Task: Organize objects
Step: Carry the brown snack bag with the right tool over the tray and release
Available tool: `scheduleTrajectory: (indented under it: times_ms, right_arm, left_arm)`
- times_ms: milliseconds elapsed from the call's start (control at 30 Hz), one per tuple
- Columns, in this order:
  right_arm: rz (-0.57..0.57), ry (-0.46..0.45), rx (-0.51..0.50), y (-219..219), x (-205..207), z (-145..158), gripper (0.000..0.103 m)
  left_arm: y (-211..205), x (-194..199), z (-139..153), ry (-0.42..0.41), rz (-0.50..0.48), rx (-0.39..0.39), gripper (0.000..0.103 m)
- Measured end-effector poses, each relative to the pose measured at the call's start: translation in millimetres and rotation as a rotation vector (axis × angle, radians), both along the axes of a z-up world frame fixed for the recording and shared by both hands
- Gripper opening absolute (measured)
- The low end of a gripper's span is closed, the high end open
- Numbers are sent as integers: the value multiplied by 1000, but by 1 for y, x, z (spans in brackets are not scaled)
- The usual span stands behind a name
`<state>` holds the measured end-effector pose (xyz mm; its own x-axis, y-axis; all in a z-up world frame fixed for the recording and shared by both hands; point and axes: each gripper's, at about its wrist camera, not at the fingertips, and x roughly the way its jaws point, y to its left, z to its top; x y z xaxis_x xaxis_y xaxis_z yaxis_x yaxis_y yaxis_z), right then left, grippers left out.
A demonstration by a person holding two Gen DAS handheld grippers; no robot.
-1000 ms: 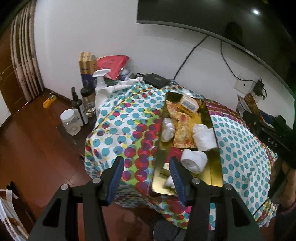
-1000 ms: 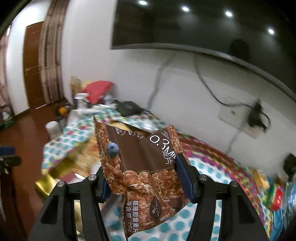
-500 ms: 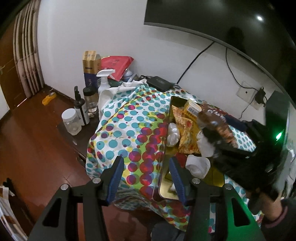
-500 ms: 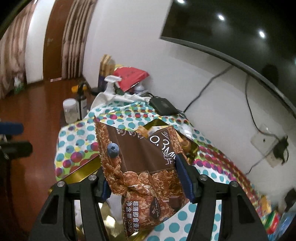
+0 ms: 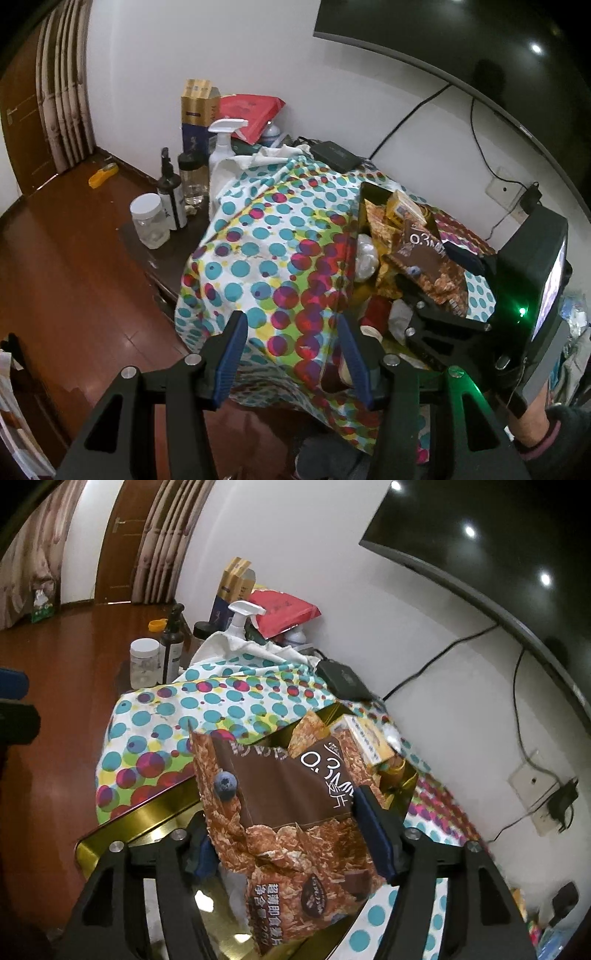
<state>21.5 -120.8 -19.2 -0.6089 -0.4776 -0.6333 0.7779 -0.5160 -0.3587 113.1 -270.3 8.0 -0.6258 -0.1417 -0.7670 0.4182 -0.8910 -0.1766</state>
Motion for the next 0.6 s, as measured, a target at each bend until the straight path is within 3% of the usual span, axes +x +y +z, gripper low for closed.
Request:
scheduleTrajectory:
  times_ms: [300, 600]
  right_arm:
    - [-10, -46, -5, 12, 2, -3, 84]
    - [9, -263, -85, 32, -3, 13, 92]
  left_arm:
    - [12, -5, -5, -17, -24, -13, 52]
    - [15, -7, 2, -19, -29, -45, 52]
